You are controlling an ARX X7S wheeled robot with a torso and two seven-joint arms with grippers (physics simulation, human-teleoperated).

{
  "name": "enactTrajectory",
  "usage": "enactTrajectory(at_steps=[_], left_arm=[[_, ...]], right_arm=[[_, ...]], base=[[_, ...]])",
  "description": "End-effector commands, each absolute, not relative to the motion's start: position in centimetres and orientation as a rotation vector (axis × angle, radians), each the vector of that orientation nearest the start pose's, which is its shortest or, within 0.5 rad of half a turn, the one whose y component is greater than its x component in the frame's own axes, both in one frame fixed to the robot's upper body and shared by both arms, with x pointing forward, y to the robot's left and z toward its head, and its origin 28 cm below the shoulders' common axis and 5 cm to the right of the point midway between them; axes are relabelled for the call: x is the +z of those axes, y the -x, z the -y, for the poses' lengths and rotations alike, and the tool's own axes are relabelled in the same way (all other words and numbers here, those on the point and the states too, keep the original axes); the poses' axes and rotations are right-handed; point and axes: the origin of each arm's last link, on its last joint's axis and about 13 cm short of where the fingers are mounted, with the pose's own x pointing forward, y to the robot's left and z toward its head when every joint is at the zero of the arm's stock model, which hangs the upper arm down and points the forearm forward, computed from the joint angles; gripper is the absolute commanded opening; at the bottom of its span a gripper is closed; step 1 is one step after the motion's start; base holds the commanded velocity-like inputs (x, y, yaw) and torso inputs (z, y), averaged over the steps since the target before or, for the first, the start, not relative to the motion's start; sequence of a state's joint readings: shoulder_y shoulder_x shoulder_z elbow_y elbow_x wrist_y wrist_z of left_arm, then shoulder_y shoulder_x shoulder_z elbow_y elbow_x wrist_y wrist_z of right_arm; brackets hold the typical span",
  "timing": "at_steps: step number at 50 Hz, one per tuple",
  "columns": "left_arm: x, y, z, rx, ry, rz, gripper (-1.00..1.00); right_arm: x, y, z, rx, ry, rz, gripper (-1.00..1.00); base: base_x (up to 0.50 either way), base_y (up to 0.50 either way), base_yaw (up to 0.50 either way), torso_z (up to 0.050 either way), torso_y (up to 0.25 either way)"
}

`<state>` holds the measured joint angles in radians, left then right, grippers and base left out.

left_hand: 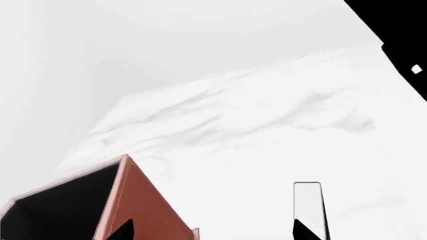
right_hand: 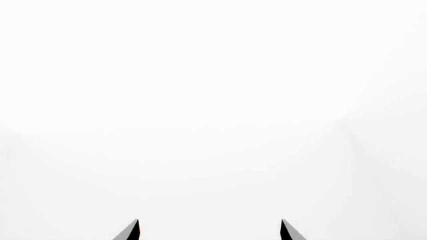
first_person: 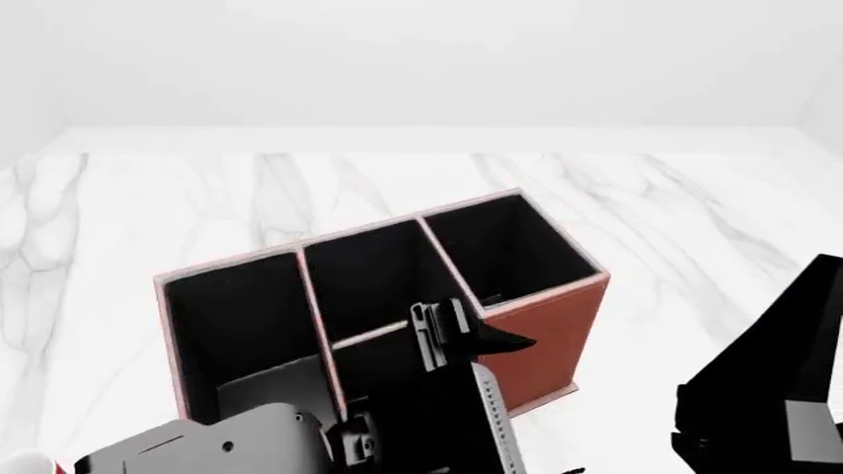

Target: Pick up the book and place it in the back compartment of the caddy.

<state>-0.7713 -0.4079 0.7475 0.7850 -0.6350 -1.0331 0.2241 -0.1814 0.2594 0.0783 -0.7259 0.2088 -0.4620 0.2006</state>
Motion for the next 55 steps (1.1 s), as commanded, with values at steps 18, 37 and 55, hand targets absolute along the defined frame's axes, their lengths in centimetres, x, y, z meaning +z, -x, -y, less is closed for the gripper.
enactTrajectory(at_steps=[18,37,55], left_arm=[[20.9,-24.1,-13.3,-1.331,-0.475,-0.026,1.00],[19.9,-23.6,-11.5,-1.371,-0.420,-0.028,1.00],[19.3,-22.9,-10.1,-1.401,-0.288,-0.049,1.00]], right_arm=[[16.6,-14.5,13.5,-0.066,-0.037,1.004,1.00],[16.5,-14.5,13.4,-0.058,-0.041,1.000,1.00],[16.4,-14.5,13.4,-0.053,-0.044,0.997,1.00]], base=[[0.00,0.00,0.00,0.000,0.000],[0.00,0.00,0.00,0.000,0.000],[0.00,0.00,0.00,0.000,0.000]])
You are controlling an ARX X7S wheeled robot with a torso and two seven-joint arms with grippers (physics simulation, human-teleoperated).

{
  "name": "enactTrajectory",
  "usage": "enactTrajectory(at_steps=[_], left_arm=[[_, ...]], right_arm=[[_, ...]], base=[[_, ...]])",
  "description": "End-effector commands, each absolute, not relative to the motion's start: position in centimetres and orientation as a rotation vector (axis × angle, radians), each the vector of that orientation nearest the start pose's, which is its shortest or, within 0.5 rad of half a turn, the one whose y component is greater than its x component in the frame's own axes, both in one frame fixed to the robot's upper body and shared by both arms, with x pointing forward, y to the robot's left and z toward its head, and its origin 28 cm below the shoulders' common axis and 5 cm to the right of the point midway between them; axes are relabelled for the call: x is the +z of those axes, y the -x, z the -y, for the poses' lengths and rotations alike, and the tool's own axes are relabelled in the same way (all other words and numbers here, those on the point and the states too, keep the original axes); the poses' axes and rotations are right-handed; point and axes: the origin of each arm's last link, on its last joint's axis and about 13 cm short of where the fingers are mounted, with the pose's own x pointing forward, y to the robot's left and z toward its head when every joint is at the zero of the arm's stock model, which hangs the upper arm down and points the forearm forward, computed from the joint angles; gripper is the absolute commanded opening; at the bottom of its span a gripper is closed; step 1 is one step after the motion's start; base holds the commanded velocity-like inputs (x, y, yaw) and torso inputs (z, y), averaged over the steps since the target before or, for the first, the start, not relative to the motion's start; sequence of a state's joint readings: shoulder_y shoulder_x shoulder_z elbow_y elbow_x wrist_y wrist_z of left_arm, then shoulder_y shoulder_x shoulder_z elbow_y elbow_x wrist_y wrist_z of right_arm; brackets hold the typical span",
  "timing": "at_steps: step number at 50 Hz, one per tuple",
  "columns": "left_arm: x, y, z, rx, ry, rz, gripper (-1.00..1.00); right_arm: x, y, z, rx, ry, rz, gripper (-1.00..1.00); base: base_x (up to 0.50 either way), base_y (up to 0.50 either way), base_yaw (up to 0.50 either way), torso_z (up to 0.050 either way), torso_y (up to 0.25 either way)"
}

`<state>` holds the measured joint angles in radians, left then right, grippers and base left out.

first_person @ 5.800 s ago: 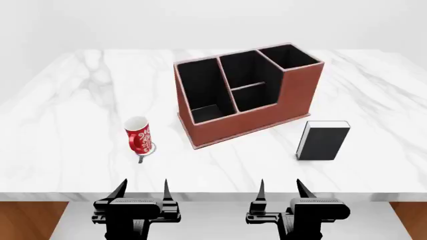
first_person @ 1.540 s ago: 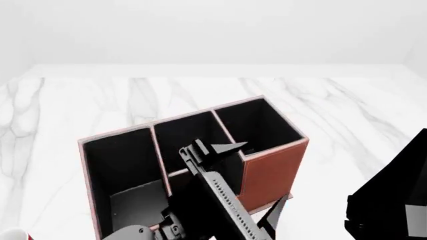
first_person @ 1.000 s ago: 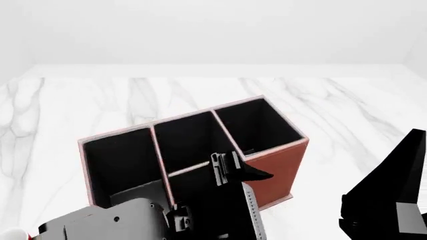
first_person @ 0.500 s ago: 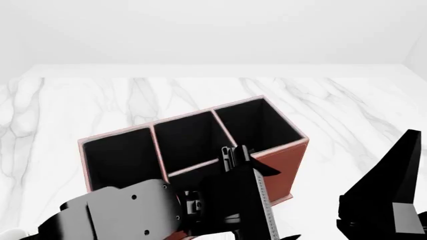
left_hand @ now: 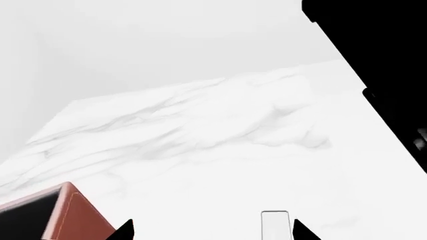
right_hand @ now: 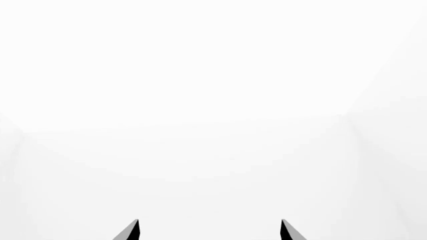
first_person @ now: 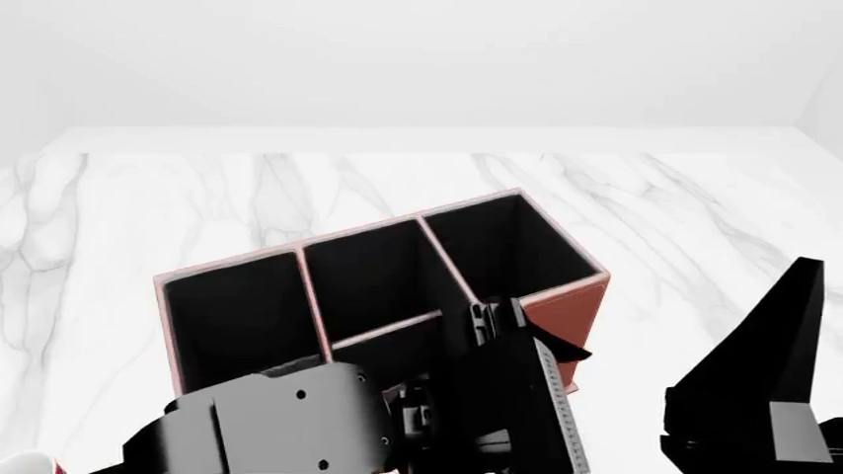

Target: Pick up the book and place it in the back compartment of the caddy.

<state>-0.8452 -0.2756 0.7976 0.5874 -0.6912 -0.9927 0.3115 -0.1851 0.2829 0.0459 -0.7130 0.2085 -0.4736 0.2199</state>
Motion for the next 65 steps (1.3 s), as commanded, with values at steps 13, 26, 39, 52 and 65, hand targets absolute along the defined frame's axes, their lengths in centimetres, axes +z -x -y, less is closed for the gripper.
enactTrajectory(at_steps=[13,26,39,52,65], left_arm=[[18.1,-22.3,-8.9,-1.405,-0.163,-0.104,1.00],[17.3,-21.8,-8.0,-1.360,-0.073,-0.173,1.00],[16.3,-20.6,-7.0,-1.311,-0.012,-0.269,1.00],[15.8,-20.2,-6.9,-1.316,-0.010,-0.281,1.00],[14.6,-19.5,-6.6,-1.309,0.032,-0.387,1.00]], right_arm=[[16.3,-14.6,13.4,-0.051,-0.046,0.994,1.00],[16.2,-14.6,13.3,-0.049,-0.046,0.994,1.00],[16.3,-14.5,13.4,-0.051,-0.048,0.996,1.00],[16.2,-14.6,13.2,-0.044,-0.048,0.992,1.00],[16.2,-14.7,13.2,-0.043,-0.047,0.990,1.00]], base=[[0.00,0.00,0.00,0.000,0.000],[0.00,0.00,0.00,0.000,0.000],[0.00,0.00,0.00,0.000,0.000],[0.00,0.00,0.00,0.000,0.000],[0.00,0.00,0.00,0.000,0.000]])
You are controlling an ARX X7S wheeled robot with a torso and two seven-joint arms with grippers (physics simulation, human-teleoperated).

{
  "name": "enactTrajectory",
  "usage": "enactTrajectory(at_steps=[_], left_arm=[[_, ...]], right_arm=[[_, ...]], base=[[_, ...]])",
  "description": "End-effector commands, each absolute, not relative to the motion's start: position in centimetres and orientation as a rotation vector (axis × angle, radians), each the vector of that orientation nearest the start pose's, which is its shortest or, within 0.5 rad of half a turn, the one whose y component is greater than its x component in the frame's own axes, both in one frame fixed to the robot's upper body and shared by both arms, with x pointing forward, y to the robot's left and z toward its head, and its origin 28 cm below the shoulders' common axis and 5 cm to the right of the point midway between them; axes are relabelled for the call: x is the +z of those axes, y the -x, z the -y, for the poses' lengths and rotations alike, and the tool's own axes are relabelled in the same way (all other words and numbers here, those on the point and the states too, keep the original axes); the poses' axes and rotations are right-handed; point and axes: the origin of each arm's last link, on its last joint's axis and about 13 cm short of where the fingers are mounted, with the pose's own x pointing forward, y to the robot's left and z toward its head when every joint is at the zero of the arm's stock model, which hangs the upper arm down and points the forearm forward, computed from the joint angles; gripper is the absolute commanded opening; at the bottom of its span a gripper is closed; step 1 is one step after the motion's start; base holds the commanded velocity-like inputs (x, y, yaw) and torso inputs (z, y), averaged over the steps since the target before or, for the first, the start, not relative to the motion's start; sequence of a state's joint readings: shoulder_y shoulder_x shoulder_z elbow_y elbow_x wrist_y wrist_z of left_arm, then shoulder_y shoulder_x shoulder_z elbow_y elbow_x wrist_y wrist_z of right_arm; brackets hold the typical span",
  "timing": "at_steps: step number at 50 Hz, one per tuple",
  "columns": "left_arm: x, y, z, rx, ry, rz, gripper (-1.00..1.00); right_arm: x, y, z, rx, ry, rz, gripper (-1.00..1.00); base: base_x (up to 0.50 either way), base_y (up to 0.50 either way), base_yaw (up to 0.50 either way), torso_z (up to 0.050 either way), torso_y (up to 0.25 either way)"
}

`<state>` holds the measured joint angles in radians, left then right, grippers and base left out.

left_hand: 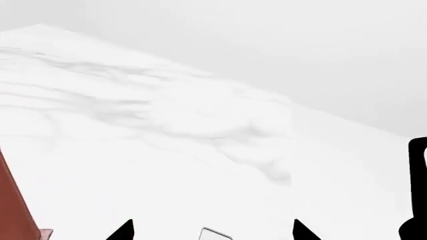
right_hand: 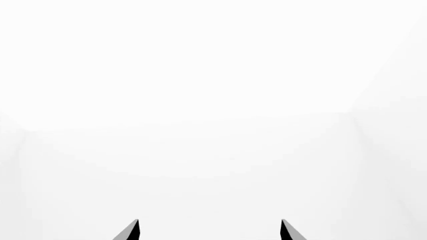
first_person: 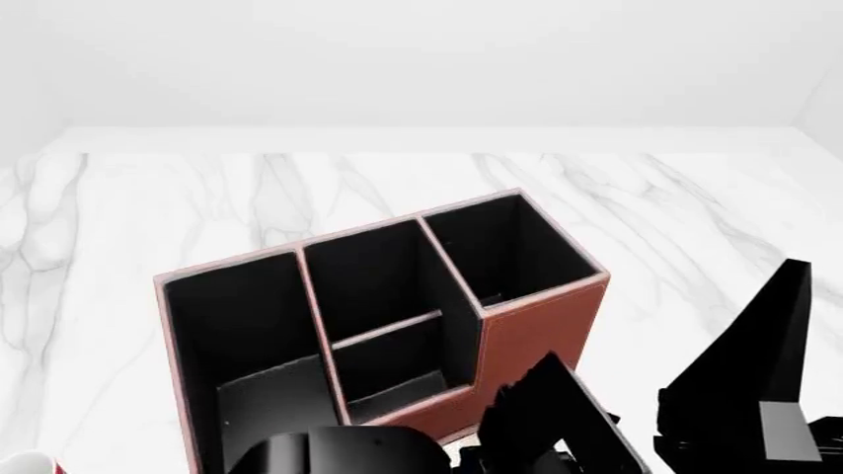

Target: Pick up the book and place it in the back compartment of the caddy.

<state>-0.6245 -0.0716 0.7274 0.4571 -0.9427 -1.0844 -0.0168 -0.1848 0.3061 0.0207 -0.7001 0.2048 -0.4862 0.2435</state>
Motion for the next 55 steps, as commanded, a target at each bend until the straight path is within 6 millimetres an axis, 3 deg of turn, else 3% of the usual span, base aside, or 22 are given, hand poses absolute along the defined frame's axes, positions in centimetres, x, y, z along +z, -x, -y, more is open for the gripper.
enactTrajectory(at_steps=[1,21,55], left_arm=[[14.4,-19.4,-6.6,-1.315,0.032,-0.393,1.00],[13.4,-19.0,-6.5,-1.282,0.068,-0.478,1.00],[11.0,-18.4,-7.4,-1.266,-0.086,-0.536,1.00]], right_arm=[[16.2,-14.7,13.2,-0.043,-0.048,0.990,1.00],[16.1,-14.7,13.1,-0.037,-0.047,0.986,1.00],[15.9,-14.9,13.1,-0.034,-0.047,0.976,1.00]], base=[[0.00,0.00,0.00,0.000,0.000],[0.00,0.00,0.00,0.000,0.000],[0.00,0.00,0.00,0.000,0.000]])
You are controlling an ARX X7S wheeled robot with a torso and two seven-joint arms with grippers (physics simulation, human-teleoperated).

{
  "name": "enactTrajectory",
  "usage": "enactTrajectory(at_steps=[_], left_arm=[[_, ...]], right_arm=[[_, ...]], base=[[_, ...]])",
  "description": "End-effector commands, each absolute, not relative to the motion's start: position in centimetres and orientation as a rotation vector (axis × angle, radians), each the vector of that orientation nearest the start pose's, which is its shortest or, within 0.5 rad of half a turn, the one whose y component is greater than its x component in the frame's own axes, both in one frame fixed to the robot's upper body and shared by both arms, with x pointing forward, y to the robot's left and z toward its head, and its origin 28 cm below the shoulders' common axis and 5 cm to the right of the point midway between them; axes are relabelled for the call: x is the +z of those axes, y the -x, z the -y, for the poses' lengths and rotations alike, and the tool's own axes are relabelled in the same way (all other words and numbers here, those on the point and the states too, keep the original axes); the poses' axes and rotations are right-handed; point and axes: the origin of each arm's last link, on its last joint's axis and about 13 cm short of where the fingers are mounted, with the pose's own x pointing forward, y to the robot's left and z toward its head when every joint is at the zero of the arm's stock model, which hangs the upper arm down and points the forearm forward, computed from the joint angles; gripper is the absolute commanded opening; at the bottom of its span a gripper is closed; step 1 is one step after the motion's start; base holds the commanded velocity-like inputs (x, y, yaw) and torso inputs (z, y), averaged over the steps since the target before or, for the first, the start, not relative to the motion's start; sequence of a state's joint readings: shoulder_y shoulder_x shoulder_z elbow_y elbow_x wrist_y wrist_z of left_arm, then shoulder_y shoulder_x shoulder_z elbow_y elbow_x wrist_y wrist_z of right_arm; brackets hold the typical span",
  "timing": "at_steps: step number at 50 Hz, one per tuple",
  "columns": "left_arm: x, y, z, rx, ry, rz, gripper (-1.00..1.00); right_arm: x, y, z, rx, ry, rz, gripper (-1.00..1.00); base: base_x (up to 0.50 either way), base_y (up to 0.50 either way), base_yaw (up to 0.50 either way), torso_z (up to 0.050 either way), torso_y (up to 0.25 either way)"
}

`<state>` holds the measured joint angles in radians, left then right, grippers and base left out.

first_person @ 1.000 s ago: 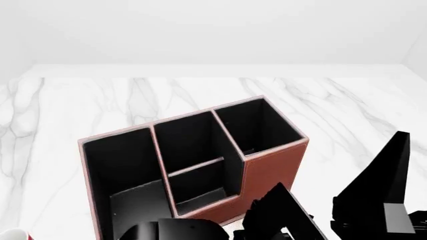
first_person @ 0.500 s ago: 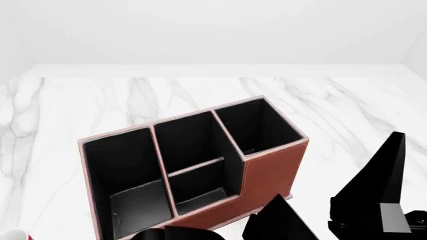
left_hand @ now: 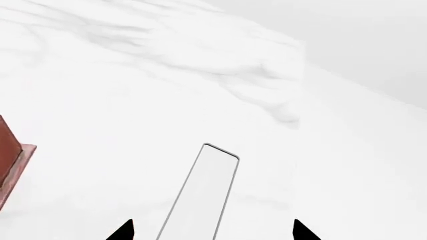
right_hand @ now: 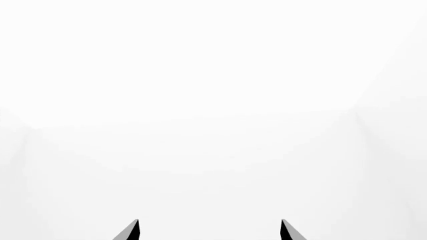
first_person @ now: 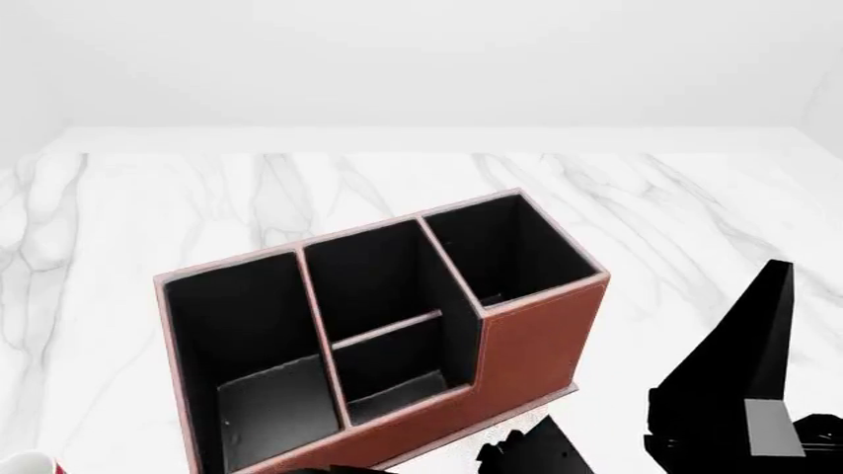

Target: Pick up the book and place it in the back compartment of the caddy.

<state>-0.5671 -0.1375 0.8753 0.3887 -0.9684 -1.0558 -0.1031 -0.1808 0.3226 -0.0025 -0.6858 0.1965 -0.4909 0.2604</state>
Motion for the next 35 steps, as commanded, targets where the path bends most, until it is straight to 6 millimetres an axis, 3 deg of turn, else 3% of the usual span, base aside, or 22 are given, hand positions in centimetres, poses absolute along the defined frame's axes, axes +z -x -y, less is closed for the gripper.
enactTrajectory(at_steps=[1,35], left_arm=[[11.0,-18.3,-7.5,-1.265,-0.089,-0.537,1.00],[9.6,-18.6,-9.0,-1.243,-0.204,-0.521,1.00]], right_arm=[[15.9,-14.9,13.1,-0.034,-0.047,0.976,1.00],[15.5,-15.2,12.9,-0.026,-0.045,0.959,1.00]], base=[[0.00,0.00,0.00,0.000,0.000],[0.00,0.00,0.00,0.000,0.000]])
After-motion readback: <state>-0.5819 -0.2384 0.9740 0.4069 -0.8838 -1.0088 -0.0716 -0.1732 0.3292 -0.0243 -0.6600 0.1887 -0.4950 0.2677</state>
